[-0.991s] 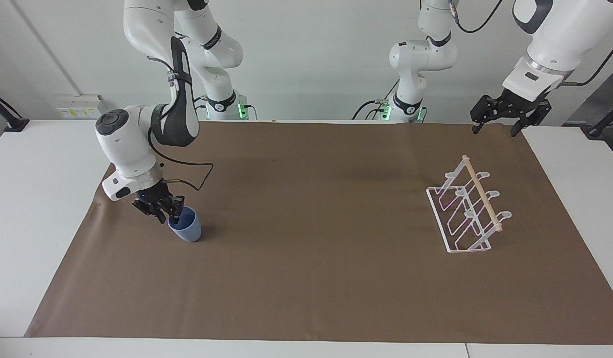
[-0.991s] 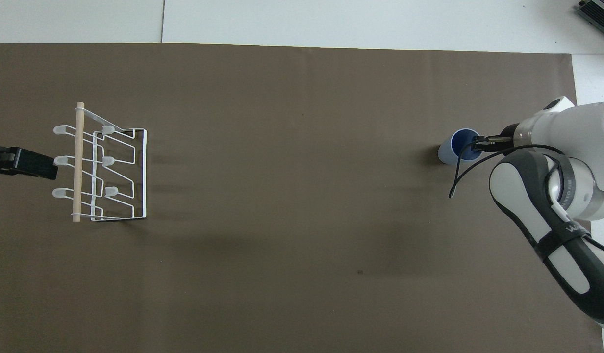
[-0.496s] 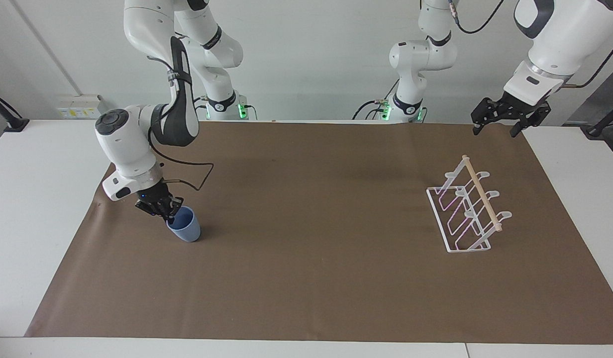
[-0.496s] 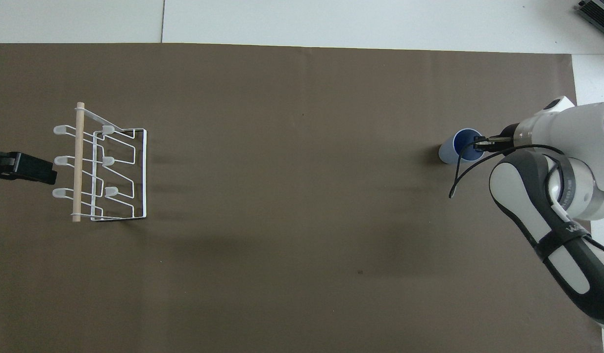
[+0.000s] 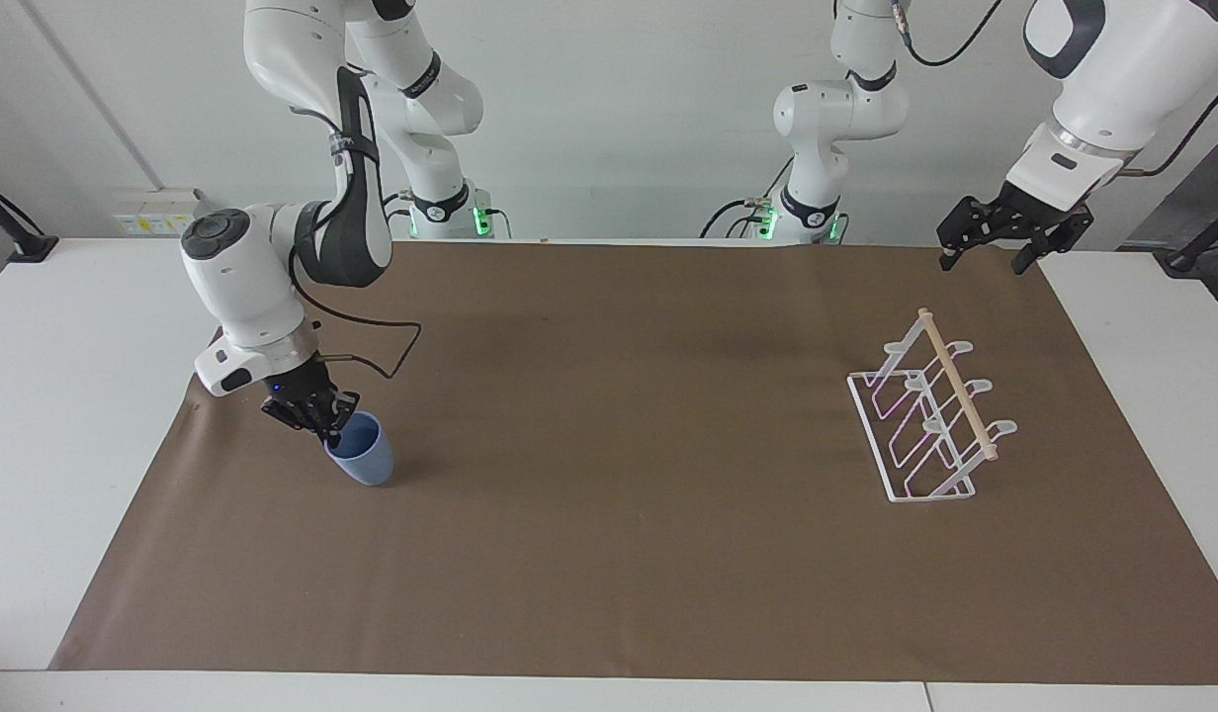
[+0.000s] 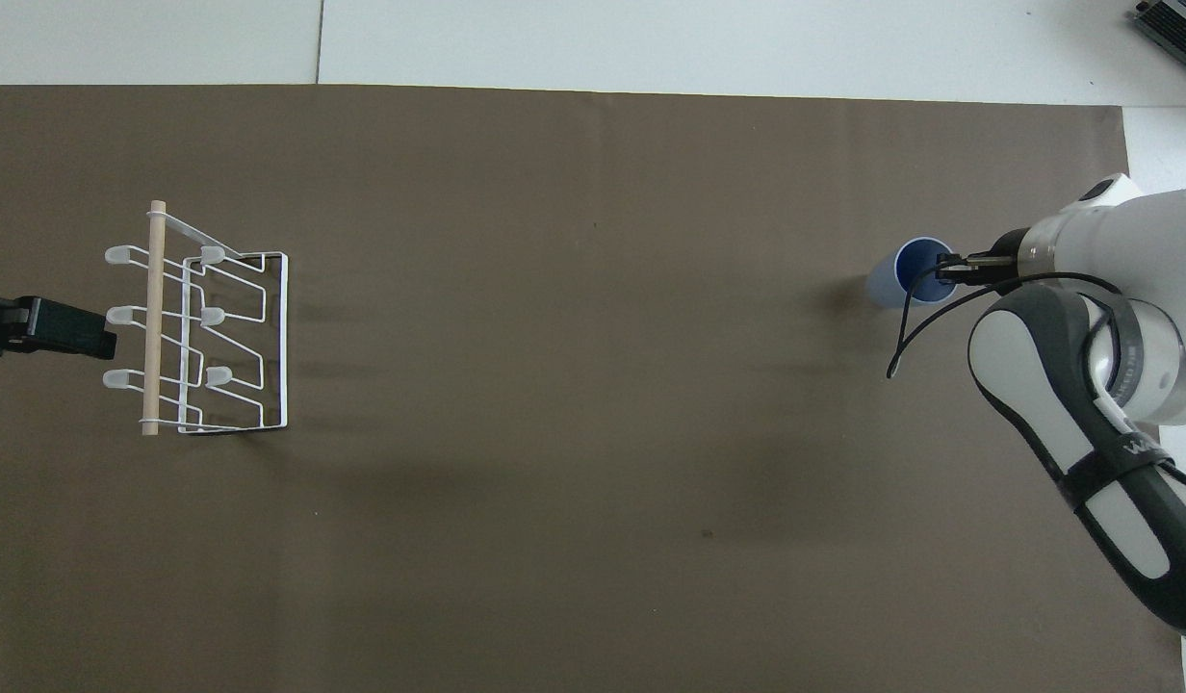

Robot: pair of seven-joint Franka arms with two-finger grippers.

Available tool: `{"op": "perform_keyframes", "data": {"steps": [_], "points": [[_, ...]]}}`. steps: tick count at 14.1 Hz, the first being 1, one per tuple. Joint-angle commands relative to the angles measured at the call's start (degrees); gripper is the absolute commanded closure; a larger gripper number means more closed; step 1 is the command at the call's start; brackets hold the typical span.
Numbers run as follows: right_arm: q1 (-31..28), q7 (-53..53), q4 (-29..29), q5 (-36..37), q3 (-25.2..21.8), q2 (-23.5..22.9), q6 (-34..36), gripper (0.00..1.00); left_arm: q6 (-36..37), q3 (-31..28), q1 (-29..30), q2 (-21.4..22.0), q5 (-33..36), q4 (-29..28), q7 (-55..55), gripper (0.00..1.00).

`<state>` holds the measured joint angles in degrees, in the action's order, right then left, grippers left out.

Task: Hang cup on cup holder
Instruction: 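Lift the cup with the right gripper while the left gripper approaches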

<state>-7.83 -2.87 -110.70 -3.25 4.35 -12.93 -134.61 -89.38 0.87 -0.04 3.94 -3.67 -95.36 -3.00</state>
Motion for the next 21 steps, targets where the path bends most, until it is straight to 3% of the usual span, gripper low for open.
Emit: {"op": "perform_keyframes", "data": {"steps": [1, 7, 12, 15, 19, 21], "points": [[-0.44, 0.59, 2.23, -4.54, 2.24, 0.97, 2.94, 1.00, -2.81, 0.18, 3.02, 2.30, -6.32, -3.78, 3.25, 0.00], [-0.52, 0.59, 4.79, -21.59, 6.01, 0.97, 3.57, 1.00, -7.30, 0.18, 5.30, 4.15, -20.64, -8.96, 14.21, 0.00], [-0.52, -0.90, 6.36, -37.06, 12.60, 0.97, 3.39, 1.00, -9.66, 0.18, 6.36, 7.39, -33.65, -15.72, 29.34, 0.00], [-0.52, -0.99, 6.46, -42.18, 16.03, 1.94, 3.48, 1.00, -10.73, 0.18, 6.45, 9.68, -41.65, -19.86, 34.62, 0.00], [-1.23, -0.56, 6.46, -54.12, 22.18, 3.43, 2.95, 1.00, -14.23, 0.97, 5.31, 11.09, -52.72, -24.08, 44.89, 0.00], [-1.31, -0.38, 6.46, -55.55, 23.85, 4.83, 2.86, 1.00, -19.05, 1.85, 2.34, 11.18, -56.16, -24.70, 50.87, 0.00]]}}
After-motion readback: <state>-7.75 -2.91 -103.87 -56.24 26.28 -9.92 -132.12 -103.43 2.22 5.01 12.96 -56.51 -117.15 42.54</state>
